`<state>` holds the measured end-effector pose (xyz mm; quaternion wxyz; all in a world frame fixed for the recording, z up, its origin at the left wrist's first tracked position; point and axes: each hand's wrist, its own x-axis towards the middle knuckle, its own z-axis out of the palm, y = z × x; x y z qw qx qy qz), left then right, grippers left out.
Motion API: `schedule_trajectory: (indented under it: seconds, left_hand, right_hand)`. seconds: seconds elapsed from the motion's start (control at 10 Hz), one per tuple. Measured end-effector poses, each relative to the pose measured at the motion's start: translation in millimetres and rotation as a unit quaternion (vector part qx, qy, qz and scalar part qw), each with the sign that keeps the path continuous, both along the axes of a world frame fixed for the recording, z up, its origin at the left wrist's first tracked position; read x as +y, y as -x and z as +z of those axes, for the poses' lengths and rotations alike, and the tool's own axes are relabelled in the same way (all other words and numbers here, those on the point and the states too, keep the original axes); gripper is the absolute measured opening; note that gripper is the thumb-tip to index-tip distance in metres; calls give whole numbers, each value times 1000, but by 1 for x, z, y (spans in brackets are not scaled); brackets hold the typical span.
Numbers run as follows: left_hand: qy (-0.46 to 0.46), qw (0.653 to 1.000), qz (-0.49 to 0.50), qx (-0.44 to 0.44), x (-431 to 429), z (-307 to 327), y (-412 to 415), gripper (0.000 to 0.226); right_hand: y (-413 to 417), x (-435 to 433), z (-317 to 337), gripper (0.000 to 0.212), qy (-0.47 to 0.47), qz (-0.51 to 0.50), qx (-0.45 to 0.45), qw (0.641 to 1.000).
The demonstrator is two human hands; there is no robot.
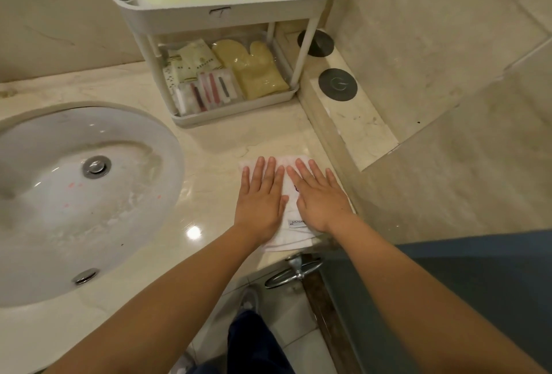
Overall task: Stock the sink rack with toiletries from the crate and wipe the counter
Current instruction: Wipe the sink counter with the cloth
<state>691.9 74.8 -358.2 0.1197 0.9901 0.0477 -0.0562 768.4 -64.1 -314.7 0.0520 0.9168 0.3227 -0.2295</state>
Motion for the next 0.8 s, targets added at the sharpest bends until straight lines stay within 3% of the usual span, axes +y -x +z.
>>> schedule_trajectory:
  seconds: [0.6,0.7,0.8]
  left_hand:
    - [38,993,-53,95,-16,28,-36,67]
    - [81,991,-61,89,-3,43,-28,62]
    - [145,988,-10,46,7,55,-11,57]
  right_hand:
    - [-21,-13,14,80,37,-28,3,999]
    - [-15,-5,25,72,18,-70,41,997]
    - [-8,6,38,62,-58,-129,71,987]
